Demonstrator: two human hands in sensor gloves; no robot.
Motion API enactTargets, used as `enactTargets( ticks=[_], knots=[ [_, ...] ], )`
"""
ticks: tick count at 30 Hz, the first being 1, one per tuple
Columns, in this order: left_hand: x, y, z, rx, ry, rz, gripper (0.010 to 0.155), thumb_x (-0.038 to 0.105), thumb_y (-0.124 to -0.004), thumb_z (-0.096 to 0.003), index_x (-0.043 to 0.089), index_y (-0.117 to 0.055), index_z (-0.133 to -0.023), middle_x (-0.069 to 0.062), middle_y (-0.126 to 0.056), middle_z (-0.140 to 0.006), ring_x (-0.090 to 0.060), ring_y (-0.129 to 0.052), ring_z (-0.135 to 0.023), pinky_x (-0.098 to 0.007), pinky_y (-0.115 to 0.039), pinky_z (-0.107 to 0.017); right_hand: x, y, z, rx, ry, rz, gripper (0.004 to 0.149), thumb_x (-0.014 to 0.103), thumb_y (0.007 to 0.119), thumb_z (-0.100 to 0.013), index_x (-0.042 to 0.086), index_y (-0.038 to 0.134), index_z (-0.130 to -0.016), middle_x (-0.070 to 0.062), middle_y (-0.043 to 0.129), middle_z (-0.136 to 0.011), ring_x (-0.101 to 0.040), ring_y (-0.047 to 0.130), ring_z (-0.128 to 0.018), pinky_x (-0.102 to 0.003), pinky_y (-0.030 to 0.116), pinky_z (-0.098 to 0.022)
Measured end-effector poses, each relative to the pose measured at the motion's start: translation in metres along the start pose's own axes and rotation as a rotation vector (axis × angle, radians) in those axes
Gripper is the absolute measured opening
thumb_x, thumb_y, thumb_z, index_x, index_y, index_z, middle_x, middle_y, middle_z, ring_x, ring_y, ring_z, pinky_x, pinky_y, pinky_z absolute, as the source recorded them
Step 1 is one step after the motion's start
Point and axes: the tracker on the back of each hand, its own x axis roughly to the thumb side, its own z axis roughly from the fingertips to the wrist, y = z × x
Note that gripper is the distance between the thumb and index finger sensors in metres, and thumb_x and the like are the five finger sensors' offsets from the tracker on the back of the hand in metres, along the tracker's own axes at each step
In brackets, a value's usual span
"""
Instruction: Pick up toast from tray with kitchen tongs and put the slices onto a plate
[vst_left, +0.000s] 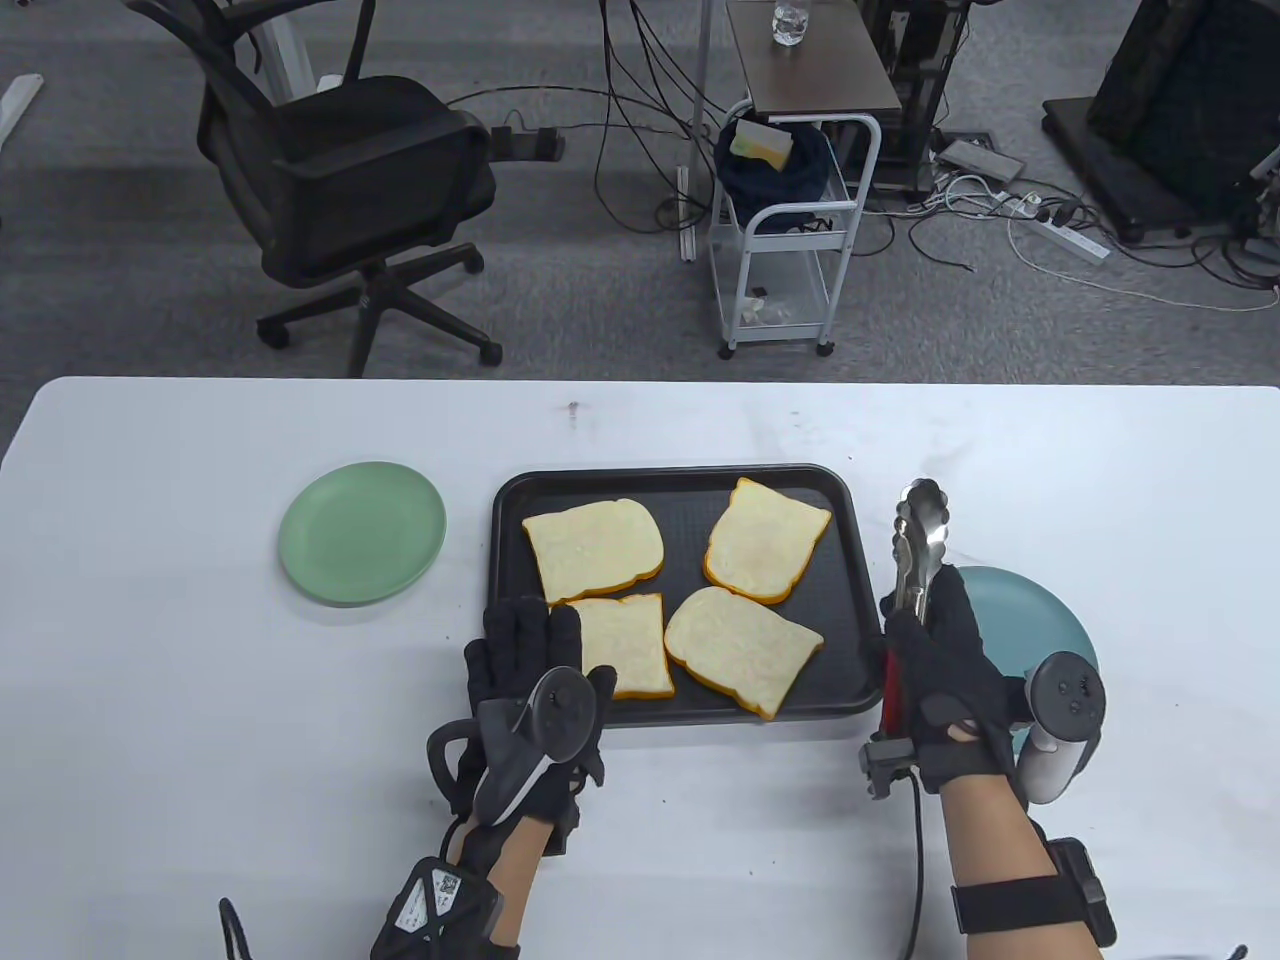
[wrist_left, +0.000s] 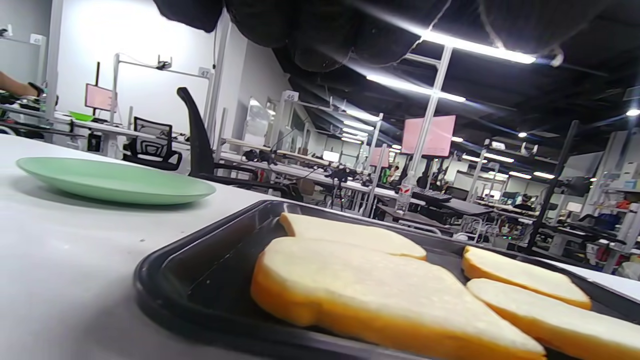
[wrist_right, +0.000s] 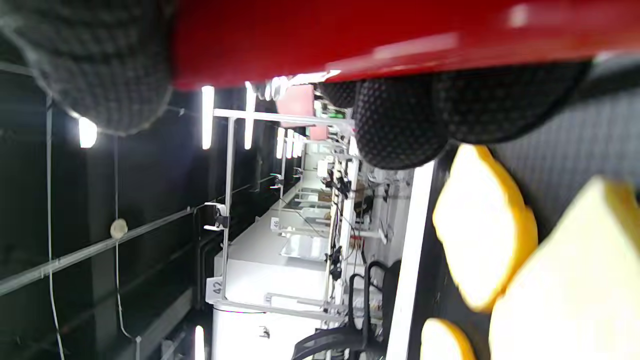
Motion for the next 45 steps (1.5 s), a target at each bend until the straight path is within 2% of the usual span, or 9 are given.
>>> enactTargets(
  ticks=[7,14,18,21,28,36,40,43,45],
  knots=[
    [-0.035,-0.010,-0.019,-0.042,0.164,-0.018,0.071,0.065,-0.063,-0.0406,0.036,-0.051,-0.105,0.000,-0.049,-0.120,-0.034,-0.047,-0.114,-0.056,-0.052,-0.080,-0.018,0.005,-0.001,0.037,0.107,-0.096,0.099,0.069,0.082,-0.037,0.013,0.040,-0.107,-0.022,0.075,-0.091,-0.034,0.099,-0.055,-0.051,0.088,-0.035],
    [-0.122,-0.009,-0.067,-0.088,0.504,-0.052,0.074,0.067,-0.066,-0.0391,0.036,-0.049,-0.105,-0.002,-0.050,-0.120,-0.036,-0.060,-0.111,-0.055,-0.062,-0.078,-0.020,0.006,-0.003,0.066,0.128,-0.108,0.098,0.071,0.083,-0.035,0.014,0.045,-0.106,-0.021,0.076,-0.090,-0.036,0.098,-0.054,-0.050,0.088,-0.036],
    [-0.178,-0.015,-0.093,-0.099,0.725,0.083,0.078,0.066,-0.073,-0.0378,0.036,-0.047,-0.105,-0.005,-0.064,-0.113,-0.036,-0.077,-0.098,-0.053,-0.069,-0.071,-0.020,0.008,-0.006,0.079,0.129,-0.103,0.098,0.071,0.083,-0.035,0.014,0.045,-0.106,-0.020,0.075,-0.091,-0.036,0.097,-0.055,-0.050,0.087,-0.037],
    [-0.200,-0.019,-0.108,-0.090,0.815,0.135,0.080,0.065,-0.077,-0.0368,0.034,-0.047,-0.105,-0.006,-0.073,-0.105,-0.035,-0.084,-0.088,-0.053,-0.071,-0.067,-0.018,0.008,-0.007,0.067,0.131,-0.120,0.098,0.071,0.084,-0.034,0.014,0.047,-0.105,-0.021,0.077,-0.092,-0.036,0.099,-0.054,-0.050,0.088,-0.036],
    [-0.222,-0.028,-0.147,-0.101,0.901,0.194,0.083,0.064,-0.081,-0.0359,0.029,-0.050,-0.104,-0.008,-0.085,-0.092,-0.035,-0.090,-0.074,-0.055,-0.073,-0.061,-0.016,0.005,-0.011,0.081,0.131,-0.114,0.098,0.071,0.083,-0.035,0.014,0.046,-0.106,-0.021,0.077,-0.092,-0.037,0.098,-0.055,-0.051,0.087,-0.037],
    [-0.230,-0.042,-0.164,-0.081,0.927,0.075,0.081,0.050,-0.093,-0.0352,0.025,-0.055,-0.103,-0.008,-0.093,-0.077,-0.031,-0.092,-0.056,-0.057,-0.073,-0.055,-0.014,0.007,-0.012,0.117,0.130,-0.091,0.098,0.071,0.082,-0.036,0.014,0.044,-0.107,-0.022,0.075,-0.094,-0.037,0.096,-0.057,-0.052,0.086,-0.038],
    [-0.240,-0.041,-0.159,-0.081,0.973,0.227,0.084,0.040,-0.095,-0.0366,0.024,-0.046,-0.103,-0.005,-0.094,-0.073,-0.026,-0.094,-0.049,-0.057,-0.073,-0.053,-0.014,0.007,-0.012,0.121,0.127,-0.080,0.098,0.070,0.082,-0.037,0.014,0.044,-0.107,-0.022,0.074,-0.094,-0.038,0.096,-0.057,-0.052,0.086,-0.038],
    [-0.249,-0.036,-0.148,-0.105,0.993,0.474,0.080,0.040,-0.090,-0.0403,0.022,-0.045,-0.103,-0.002,-0.094,-0.070,-0.020,-0.097,-0.043,-0.052,-0.078,-0.050,-0.014,0.006,-0.013,0.127,0.125,-0.084,0.097,0.070,0.082,-0.037,0.013,0.044,-0.107,-0.022,0.074,-0.094,-0.038,0.096,-0.057,-0.052,0.086,-0.038],
    [-0.254,-0.037,-0.138,-0.160,0.971,0.748,0.068,0.040,-0.085,-0.0444,0.022,-0.053,-0.102,0.000,-0.090,-0.069,-0.015,-0.101,-0.035,-0.046,-0.086,-0.044,-0.014,0.005,-0.012,0.133,0.126,-0.084,0.097,0.070,0.082,-0.037,0.013,0.044,-0.107,-0.022,0.074,-0.094,-0.038,0.096,-0.057,-0.052,0.086,-0.038]
  ],
)
